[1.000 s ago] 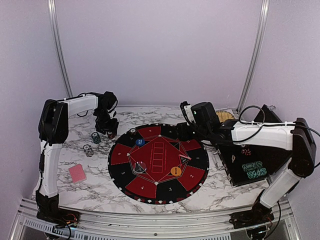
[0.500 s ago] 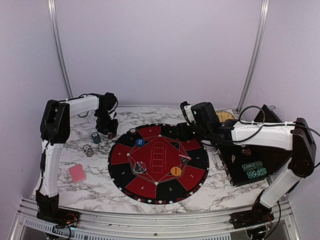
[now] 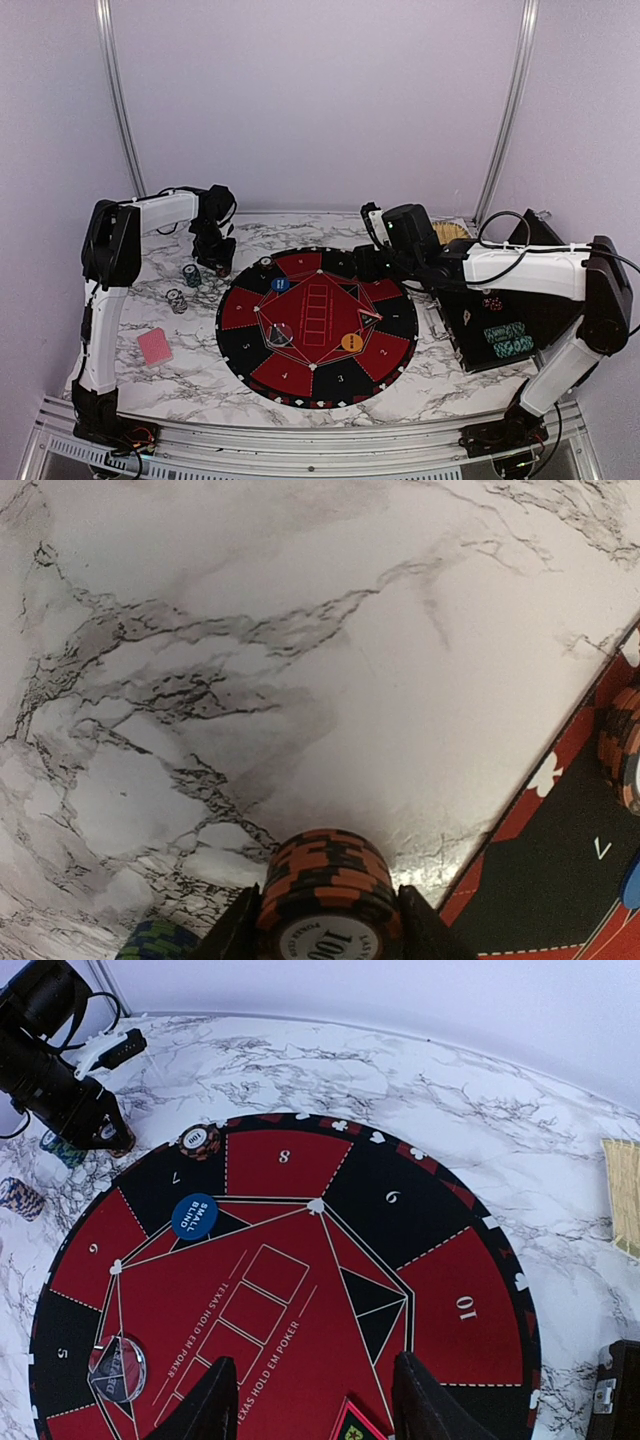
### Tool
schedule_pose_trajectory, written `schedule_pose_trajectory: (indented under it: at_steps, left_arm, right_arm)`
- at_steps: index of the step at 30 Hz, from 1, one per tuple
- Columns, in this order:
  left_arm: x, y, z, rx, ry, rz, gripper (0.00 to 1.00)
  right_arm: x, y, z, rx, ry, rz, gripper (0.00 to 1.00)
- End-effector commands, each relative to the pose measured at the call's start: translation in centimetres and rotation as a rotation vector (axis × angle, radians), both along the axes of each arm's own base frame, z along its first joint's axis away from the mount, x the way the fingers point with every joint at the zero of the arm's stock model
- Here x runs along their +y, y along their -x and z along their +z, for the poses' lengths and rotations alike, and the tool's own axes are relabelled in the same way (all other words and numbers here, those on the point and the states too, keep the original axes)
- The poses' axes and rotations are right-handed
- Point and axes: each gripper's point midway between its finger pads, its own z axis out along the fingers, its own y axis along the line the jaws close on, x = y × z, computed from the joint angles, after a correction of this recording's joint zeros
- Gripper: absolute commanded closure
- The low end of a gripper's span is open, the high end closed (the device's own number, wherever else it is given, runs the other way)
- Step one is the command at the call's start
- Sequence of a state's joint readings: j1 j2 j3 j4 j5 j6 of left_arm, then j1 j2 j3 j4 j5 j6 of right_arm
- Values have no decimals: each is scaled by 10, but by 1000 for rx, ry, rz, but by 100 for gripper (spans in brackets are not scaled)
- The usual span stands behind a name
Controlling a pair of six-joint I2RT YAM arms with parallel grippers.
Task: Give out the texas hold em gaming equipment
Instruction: Pick up the pile of poker chips from the pile of poker chips.
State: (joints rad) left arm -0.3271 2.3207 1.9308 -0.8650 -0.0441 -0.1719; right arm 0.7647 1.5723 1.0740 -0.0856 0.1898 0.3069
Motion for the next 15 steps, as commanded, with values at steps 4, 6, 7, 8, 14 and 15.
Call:
schedule_pose_trajectory:
  at_steps: [4,6,7,8,14,15]
  left_arm:
    - [2,-7,4,-14,-3,0,57]
    - [2,-7,5,-17,-3,-2,58]
    - [2,-7,6,-17,-4,-2,59]
    - [3,-7,6,-18,-5,-2,60]
    - [3,-7,12,-27,-4,-5,61]
    - [3,-7,14,-30,-4,-5,61]
  right_arm:
    - [-6,-3,13,-19,-15,-22,49]
    - [-5,-3,13,-20,-17,-22,49]
    - [-5,-3,13,-18,-16,-21,49]
    - [-5,-3,13,-19,-16,-21,49]
    - [-4,-4,13,-21,-18,-19,49]
    - [-4,-4,13,-21,-18,-20,49]
